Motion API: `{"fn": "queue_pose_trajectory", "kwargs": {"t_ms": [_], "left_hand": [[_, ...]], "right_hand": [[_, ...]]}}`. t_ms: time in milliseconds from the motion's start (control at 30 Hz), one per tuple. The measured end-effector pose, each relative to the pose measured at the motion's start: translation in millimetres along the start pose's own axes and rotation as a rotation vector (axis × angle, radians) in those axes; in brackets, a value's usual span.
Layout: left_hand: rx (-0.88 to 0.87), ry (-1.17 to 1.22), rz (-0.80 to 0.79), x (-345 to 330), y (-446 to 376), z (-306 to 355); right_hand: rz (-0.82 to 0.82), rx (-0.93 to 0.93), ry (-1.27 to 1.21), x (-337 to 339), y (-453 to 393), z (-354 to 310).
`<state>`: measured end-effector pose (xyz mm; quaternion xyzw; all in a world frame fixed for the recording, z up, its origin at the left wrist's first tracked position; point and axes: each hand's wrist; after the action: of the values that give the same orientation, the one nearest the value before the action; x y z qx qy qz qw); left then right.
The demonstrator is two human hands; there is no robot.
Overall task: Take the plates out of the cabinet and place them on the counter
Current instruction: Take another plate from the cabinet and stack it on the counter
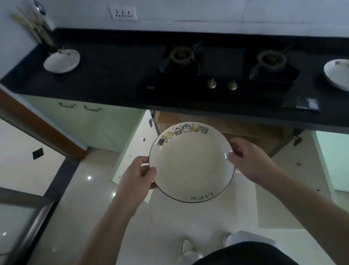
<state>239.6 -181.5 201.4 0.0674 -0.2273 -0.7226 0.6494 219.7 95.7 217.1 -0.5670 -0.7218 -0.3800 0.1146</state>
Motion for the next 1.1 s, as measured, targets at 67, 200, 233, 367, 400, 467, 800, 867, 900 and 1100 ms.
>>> {"fn": "queue_pose_trajectory", "kwargs": {"t_ms": [67,200,233,367,400,467,800,867,900,1100], "left_hand": [[-0.026,0.035,0.043,-3.5,12.1,17.7],[-0.049,0.106,0.111,-17.8,34.0,57.6],[-0.055,0.113,0.125,-21.4,38.9,67.1],[-0.068,0.127,0.178,-32.6,51.3,90.8],[-0.07,0.133,0.183,-35.2,53.3,94.7],[-0.077,0.161,0.206,-38.8,57.7,99.1],[-0.094,0.254,0.367,-6.7,91.8,75.0],[-0.1,0.273,0.39,6.9,94.2,67.9],[-0.097,0.278,0.403,15.1,95.0,63.3],[-0.083,0.308,0.462,79.5,99.2,40.6]], "right_hand": [[0.006,0.045,-0.071,12.7,10.9,-6.9],[-0.022,0.095,-0.116,37.3,22.0,-18.2],[-0.025,0.112,-0.115,44.4,23.1,-19.6],[-0.049,0.181,-0.127,68.9,25.9,-22.0],[-0.057,0.186,-0.137,73.8,26.3,-22.6],[-0.086,0.202,-0.148,80.5,25.7,-23.7],[-0.242,0.288,-0.288,53.8,27.4,-57.3],[-0.261,0.297,-0.27,42.9,25.0,-68.4],[-0.271,0.3,-0.263,36.8,23.6,-75.3],[-0.29,0.341,-0.295,-14.8,15.1,-129.8]]}}
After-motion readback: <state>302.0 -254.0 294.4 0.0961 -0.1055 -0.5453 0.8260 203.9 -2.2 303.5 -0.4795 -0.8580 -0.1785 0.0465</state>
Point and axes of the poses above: each hand's wrist, its own y-axis away from the middle knuckle, its own x-axis out of the back of the hand, z = x × y, and after that the axes turned 10 degrees about -z, right-handed
